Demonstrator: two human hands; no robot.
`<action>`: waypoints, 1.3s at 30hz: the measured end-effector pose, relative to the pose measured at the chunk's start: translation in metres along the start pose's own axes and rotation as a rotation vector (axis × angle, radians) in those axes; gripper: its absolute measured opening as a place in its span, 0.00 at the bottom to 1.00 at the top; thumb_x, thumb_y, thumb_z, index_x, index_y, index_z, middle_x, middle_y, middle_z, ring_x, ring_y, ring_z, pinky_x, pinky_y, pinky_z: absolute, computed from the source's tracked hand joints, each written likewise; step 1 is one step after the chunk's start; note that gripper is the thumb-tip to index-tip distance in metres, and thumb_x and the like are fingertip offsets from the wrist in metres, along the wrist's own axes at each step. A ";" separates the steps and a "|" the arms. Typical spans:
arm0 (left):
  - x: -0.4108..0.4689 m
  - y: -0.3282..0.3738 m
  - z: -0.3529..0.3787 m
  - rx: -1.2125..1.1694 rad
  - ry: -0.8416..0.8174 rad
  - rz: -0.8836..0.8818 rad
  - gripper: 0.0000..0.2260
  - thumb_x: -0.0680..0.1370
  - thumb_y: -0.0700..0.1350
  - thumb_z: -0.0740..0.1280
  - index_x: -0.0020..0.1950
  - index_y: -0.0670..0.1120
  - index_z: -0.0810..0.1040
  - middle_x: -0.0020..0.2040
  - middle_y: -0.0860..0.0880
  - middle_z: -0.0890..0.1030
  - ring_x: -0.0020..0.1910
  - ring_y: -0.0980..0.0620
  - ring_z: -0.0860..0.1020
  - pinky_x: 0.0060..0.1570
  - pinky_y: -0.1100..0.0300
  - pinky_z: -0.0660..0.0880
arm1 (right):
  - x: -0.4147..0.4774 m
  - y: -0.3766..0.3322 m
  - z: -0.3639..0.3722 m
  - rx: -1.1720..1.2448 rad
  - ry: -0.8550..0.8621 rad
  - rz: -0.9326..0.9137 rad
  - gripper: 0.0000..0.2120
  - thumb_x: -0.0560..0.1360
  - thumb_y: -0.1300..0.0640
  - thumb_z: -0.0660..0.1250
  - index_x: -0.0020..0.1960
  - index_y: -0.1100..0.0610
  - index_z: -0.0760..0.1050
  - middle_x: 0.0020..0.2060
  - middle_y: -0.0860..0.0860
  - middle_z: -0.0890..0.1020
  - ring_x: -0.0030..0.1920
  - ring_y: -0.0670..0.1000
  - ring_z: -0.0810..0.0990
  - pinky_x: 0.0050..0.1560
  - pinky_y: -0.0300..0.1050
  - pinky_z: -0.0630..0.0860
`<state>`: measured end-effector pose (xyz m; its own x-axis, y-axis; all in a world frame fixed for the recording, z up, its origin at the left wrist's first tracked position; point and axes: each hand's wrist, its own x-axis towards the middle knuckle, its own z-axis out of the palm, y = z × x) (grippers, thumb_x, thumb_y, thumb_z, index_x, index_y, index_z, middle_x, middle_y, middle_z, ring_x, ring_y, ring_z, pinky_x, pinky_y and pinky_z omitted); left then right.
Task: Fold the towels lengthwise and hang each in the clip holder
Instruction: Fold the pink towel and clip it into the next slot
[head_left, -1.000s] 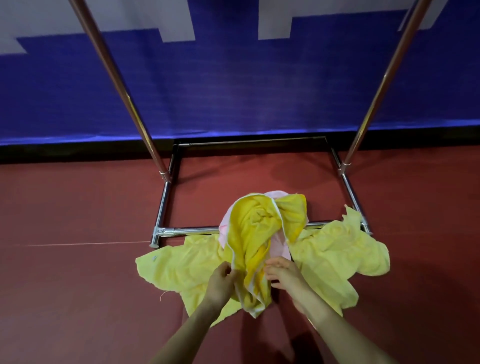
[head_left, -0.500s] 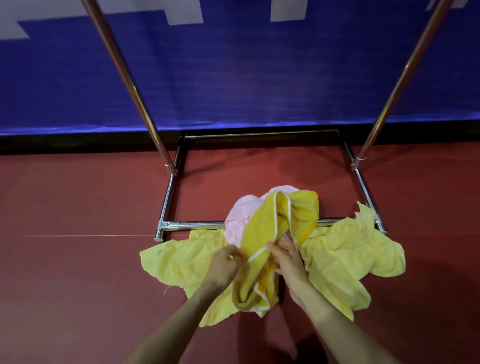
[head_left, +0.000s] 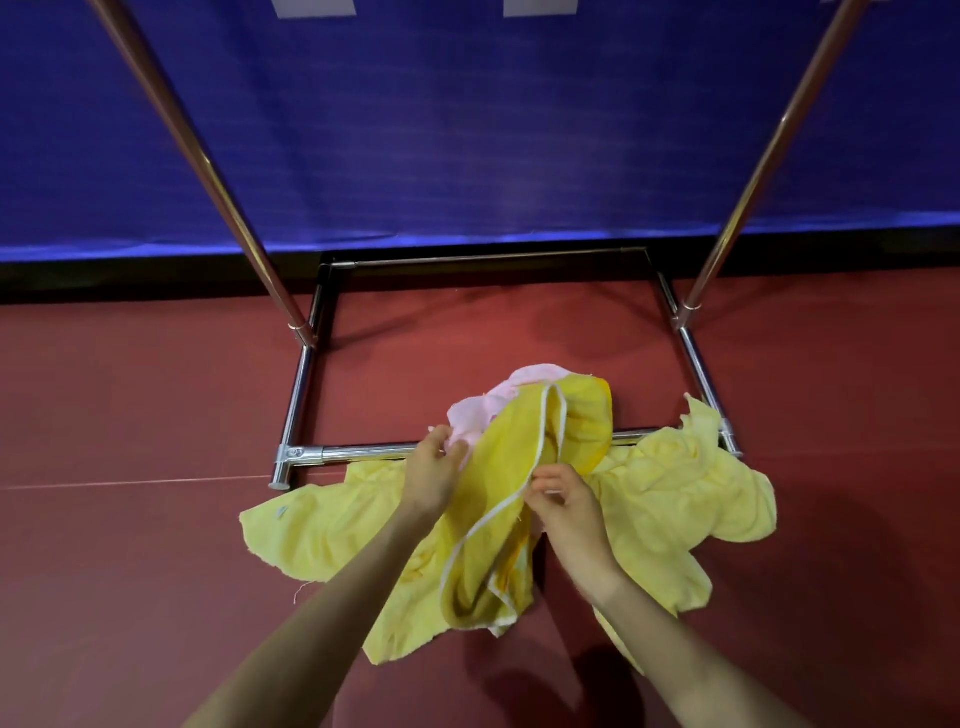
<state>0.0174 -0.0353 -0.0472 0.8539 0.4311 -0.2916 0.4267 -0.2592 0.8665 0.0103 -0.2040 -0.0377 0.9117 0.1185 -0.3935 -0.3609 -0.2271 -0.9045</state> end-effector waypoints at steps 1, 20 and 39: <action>-0.009 0.011 -0.004 -0.020 0.013 0.050 0.13 0.78 0.38 0.59 0.35 0.47 0.62 0.33 0.52 0.64 0.33 0.54 0.62 0.33 0.58 0.61 | 0.000 -0.005 0.000 -0.018 0.007 -0.039 0.10 0.73 0.64 0.69 0.51 0.54 0.75 0.44 0.51 0.79 0.44 0.48 0.78 0.45 0.34 0.72; -0.095 0.163 -0.095 -0.424 -0.205 0.316 0.10 0.79 0.36 0.56 0.40 0.43 0.72 0.30 0.55 0.79 0.31 0.63 0.77 0.34 0.72 0.74 | 0.010 -0.051 0.006 -0.290 -0.111 -0.124 0.06 0.64 0.55 0.65 0.36 0.56 0.71 0.29 0.54 0.77 0.33 0.49 0.72 0.37 0.48 0.71; -0.073 0.093 -0.089 -0.102 0.071 0.091 0.07 0.77 0.40 0.58 0.43 0.42 0.74 0.37 0.51 0.76 0.38 0.53 0.72 0.43 0.56 0.69 | -0.020 -0.173 -0.012 0.101 -0.017 -0.462 0.08 0.62 0.64 0.59 0.34 0.54 0.75 0.27 0.42 0.76 0.31 0.39 0.72 0.35 0.32 0.68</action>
<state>-0.0317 -0.0133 0.0905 0.8630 0.4707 -0.1838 0.3131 -0.2126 0.9256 0.0570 -0.1781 0.1288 0.9782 0.2010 0.0519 0.0635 -0.0518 -0.9966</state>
